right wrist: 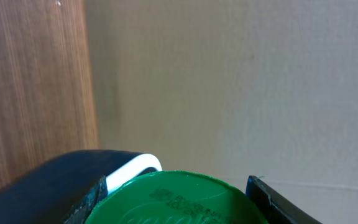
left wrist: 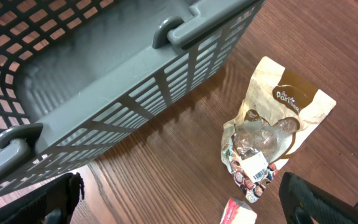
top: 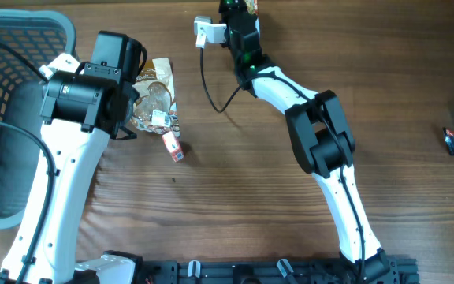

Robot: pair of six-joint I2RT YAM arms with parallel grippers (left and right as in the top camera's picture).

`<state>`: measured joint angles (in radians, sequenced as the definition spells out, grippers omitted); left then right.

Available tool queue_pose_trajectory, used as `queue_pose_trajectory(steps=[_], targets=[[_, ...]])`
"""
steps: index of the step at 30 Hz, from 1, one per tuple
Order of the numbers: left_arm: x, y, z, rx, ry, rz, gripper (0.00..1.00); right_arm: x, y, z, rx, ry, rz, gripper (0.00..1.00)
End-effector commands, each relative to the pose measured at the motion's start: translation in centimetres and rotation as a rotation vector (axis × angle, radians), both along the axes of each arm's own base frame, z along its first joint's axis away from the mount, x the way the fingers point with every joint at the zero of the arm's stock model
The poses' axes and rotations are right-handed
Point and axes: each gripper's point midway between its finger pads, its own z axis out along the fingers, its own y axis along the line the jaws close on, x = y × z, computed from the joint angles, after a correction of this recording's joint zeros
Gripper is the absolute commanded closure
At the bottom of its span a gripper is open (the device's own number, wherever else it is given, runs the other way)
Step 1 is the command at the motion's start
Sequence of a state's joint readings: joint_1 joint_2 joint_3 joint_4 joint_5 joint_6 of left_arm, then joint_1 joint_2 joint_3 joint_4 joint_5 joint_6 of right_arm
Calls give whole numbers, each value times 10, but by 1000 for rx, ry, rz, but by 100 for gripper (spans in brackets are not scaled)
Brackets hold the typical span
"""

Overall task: Scan the item barcode
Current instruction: 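Hold the jar in front of the white scanner with right gripper, then carry the jar to the right table edge and release it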

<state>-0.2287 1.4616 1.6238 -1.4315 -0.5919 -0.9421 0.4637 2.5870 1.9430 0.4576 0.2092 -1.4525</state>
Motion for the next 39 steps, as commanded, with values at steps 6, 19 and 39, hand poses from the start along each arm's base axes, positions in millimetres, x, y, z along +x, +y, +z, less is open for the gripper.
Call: queue_pose_trajectory(steps=[6, 19, 39], targets=[[0, 1, -2, -5, -1, 17, 0, -1, -12, -24, -93, 45, -94, 49], [0, 1, -2, -5, -1, 17, 0, 2, -5, 46, 185, -173, -136, 52], [0, 1, -2, -5, -1, 17, 0, -78, -344, 95, 1007, 264, -1176, 53]])
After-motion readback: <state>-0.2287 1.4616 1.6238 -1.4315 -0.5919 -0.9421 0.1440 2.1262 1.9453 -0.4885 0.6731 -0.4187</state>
